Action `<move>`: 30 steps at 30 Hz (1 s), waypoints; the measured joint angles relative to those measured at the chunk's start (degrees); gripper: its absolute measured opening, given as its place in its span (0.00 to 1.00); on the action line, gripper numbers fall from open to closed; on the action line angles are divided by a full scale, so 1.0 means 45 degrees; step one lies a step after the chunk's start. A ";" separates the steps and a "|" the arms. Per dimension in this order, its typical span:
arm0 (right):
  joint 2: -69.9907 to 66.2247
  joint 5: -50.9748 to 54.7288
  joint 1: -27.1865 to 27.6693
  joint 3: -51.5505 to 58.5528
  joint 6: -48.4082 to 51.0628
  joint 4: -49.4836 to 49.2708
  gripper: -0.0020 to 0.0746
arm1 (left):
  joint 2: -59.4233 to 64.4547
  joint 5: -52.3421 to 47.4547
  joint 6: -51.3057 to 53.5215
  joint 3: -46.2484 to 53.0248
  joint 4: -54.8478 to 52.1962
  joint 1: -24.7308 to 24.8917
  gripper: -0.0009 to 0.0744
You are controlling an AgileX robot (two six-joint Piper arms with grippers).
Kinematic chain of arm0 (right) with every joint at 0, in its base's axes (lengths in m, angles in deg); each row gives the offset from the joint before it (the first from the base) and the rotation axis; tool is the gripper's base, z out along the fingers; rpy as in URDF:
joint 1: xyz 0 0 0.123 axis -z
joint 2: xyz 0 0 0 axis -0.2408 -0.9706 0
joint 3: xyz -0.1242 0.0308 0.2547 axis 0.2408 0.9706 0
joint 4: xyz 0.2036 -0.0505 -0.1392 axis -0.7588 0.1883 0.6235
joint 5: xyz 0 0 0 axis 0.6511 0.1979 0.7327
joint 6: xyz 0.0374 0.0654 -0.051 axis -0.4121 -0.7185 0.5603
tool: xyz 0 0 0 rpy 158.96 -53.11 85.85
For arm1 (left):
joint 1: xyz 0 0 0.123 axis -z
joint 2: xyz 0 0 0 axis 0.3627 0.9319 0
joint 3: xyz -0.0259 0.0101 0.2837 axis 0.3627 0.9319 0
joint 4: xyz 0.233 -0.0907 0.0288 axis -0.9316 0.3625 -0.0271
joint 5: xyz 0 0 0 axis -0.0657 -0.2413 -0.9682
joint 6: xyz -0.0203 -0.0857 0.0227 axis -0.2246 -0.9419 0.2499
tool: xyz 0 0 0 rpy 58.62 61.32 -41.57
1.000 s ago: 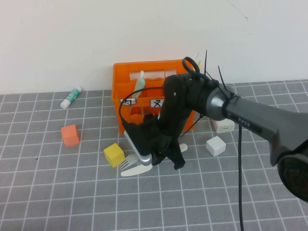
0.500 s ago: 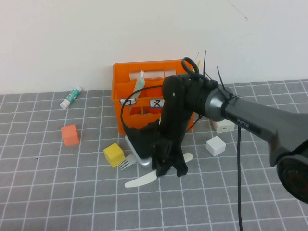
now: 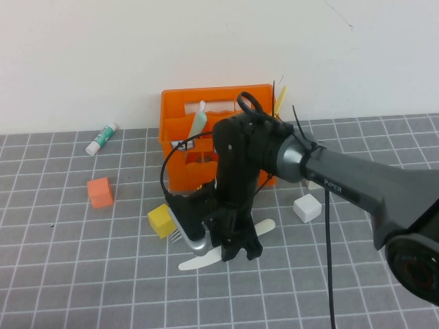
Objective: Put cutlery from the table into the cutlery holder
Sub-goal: Pick up the knife
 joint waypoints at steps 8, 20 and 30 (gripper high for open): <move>0.0024 0.0052 -0.0174 -0.0025 -0.1126 0.0741 0.23 | 0.0000 0.0000 0.0000 0.0000 0.0000 0.0000 0.01; 0.0896 0.0206 -0.0174 0.0049 -0.1746 0.0823 0.10 | 0.0000 0.0000 0.0023 0.0000 0.0000 0.0000 0.01; 0.2454 0.0257 -0.0174 0.0568 -0.2347 0.1064 0.10 | 0.0000 0.0000 0.0023 0.0000 0.0000 0.0000 0.01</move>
